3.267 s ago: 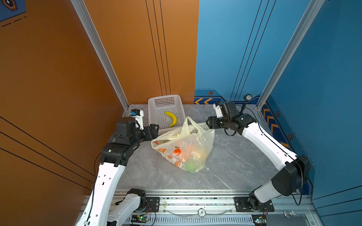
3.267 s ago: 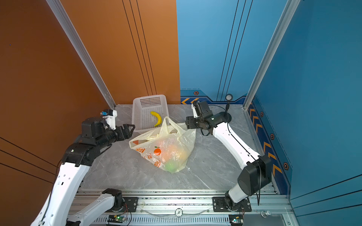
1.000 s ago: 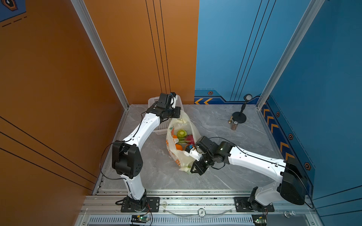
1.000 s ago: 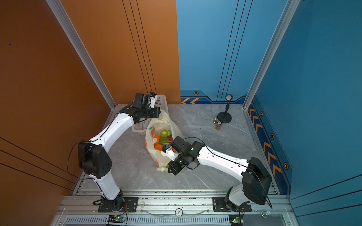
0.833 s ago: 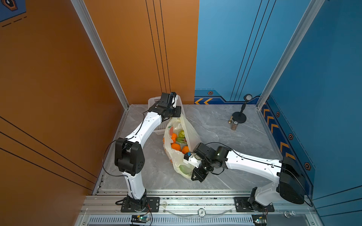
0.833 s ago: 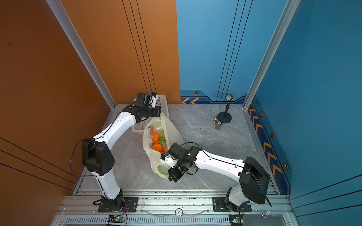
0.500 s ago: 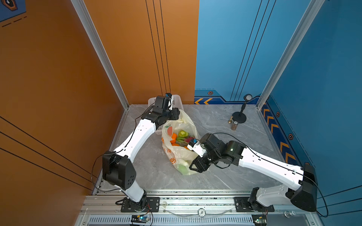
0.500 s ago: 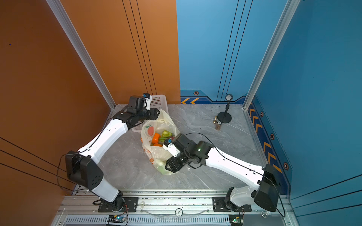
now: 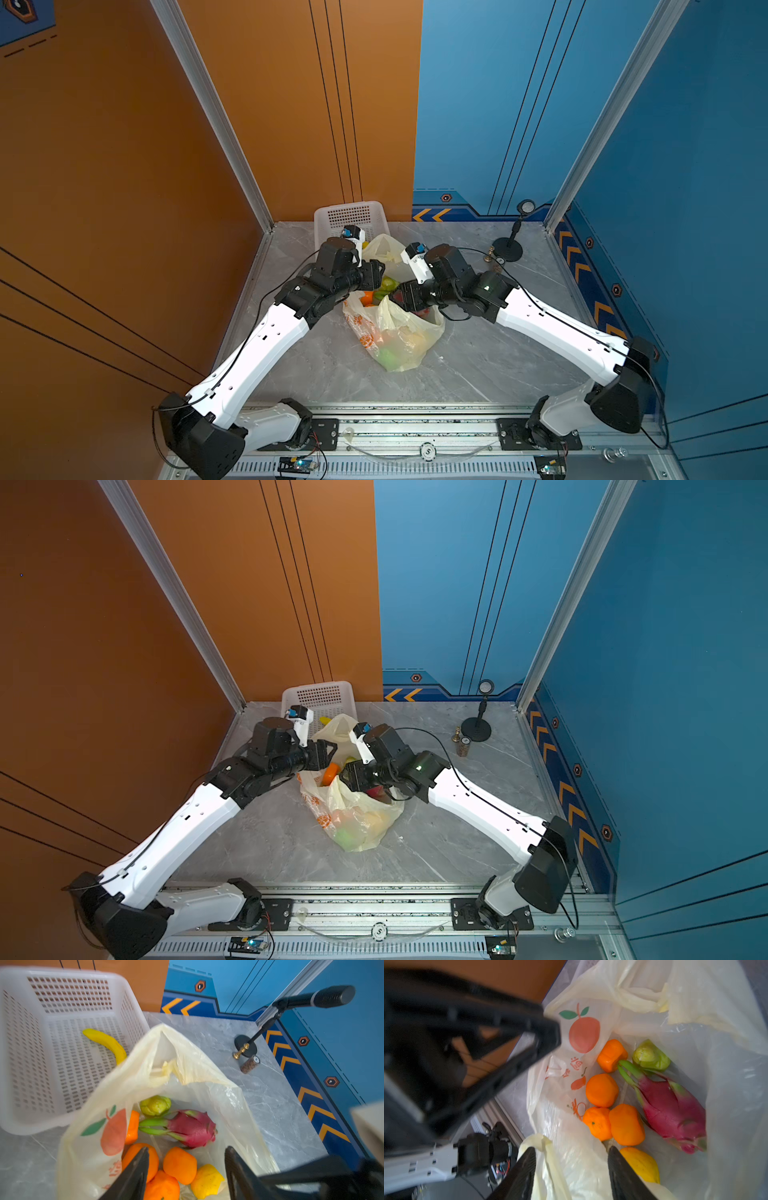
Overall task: Untie the knot of the plastic bag and take out the fruit
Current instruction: Open the plastic bag at the center of the table, then pick up the fruit from the plastic bag.
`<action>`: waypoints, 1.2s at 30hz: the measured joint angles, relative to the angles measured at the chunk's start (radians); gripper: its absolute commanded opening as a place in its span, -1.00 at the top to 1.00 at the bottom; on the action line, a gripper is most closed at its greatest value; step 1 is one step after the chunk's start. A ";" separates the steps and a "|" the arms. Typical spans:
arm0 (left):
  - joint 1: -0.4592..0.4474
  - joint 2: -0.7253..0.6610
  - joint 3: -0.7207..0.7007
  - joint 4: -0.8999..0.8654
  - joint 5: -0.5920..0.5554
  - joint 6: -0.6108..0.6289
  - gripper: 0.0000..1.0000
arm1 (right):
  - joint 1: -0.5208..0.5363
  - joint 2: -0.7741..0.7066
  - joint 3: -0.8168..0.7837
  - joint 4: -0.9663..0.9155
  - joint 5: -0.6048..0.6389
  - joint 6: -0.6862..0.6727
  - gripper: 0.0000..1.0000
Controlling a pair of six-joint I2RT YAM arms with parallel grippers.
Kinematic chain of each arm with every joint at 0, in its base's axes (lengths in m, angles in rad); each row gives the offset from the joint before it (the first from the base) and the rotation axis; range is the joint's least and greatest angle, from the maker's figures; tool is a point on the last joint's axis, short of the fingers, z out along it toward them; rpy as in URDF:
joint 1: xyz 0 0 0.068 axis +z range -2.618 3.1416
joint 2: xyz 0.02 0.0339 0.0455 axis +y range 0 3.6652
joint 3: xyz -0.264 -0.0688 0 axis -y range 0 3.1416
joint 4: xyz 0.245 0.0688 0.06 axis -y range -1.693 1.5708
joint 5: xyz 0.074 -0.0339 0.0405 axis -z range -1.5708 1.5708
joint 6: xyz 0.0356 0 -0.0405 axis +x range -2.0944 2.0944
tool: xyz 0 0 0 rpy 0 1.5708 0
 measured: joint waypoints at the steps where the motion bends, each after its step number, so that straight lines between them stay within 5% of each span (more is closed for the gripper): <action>1: -0.003 0.016 -0.009 -0.011 0.001 -0.006 -0.37 | -0.010 0.023 0.000 0.010 0.000 0.024 -0.08; 9: -0.030 0.060 -0.193 -0.036 0.102 -0.039 -0.34 | -0.022 0.003 -0.095 0.094 -0.051 0.084 -0.25; 18: -0.197 -0.004 -0.391 -0.036 0.142 -0.153 -0.11 | -0.039 -0.143 -0.151 0.113 -0.071 0.087 -0.29; 28: -0.289 -0.144 -0.503 -0.025 0.037 -0.284 -0.15 | 0.059 0.063 -0.080 0.043 0.090 0.041 -0.16; 36: -0.289 -0.228 -0.547 0.007 -0.002 -0.290 -0.16 | 0.095 0.211 -0.063 -0.050 0.227 -0.040 -0.31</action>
